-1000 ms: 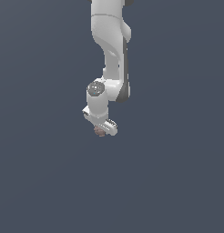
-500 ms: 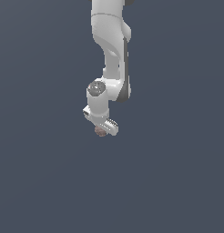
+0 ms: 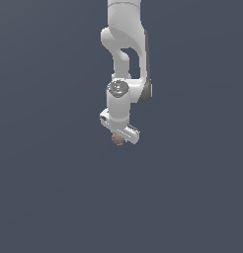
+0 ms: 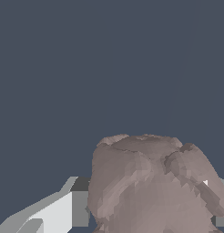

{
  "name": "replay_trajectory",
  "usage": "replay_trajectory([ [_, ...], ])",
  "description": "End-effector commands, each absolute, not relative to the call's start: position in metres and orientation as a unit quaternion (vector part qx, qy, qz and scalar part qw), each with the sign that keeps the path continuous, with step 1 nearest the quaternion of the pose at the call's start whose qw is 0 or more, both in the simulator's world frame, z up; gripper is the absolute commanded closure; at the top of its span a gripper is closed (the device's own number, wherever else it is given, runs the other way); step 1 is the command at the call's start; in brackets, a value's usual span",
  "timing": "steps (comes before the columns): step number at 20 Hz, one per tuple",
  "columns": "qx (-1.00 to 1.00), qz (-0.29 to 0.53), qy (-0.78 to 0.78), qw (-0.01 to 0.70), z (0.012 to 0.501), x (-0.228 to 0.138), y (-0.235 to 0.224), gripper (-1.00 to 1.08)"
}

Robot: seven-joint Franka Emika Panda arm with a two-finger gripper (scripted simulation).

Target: Pick up the object and move it to a goal position.

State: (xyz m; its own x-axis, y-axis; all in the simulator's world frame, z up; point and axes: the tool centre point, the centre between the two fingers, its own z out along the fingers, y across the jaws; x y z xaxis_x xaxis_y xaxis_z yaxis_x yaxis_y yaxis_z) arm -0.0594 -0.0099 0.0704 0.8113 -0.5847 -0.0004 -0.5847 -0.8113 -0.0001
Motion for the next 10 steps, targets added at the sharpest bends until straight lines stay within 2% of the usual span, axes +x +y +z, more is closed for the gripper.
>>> replay_trajectory([
  [1,-0.952,0.000,0.307,0.000,0.083,-0.060,0.011,1.08],
  [10,-0.952,0.000,0.307,0.000,0.135,-0.061,0.098,1.08],
])
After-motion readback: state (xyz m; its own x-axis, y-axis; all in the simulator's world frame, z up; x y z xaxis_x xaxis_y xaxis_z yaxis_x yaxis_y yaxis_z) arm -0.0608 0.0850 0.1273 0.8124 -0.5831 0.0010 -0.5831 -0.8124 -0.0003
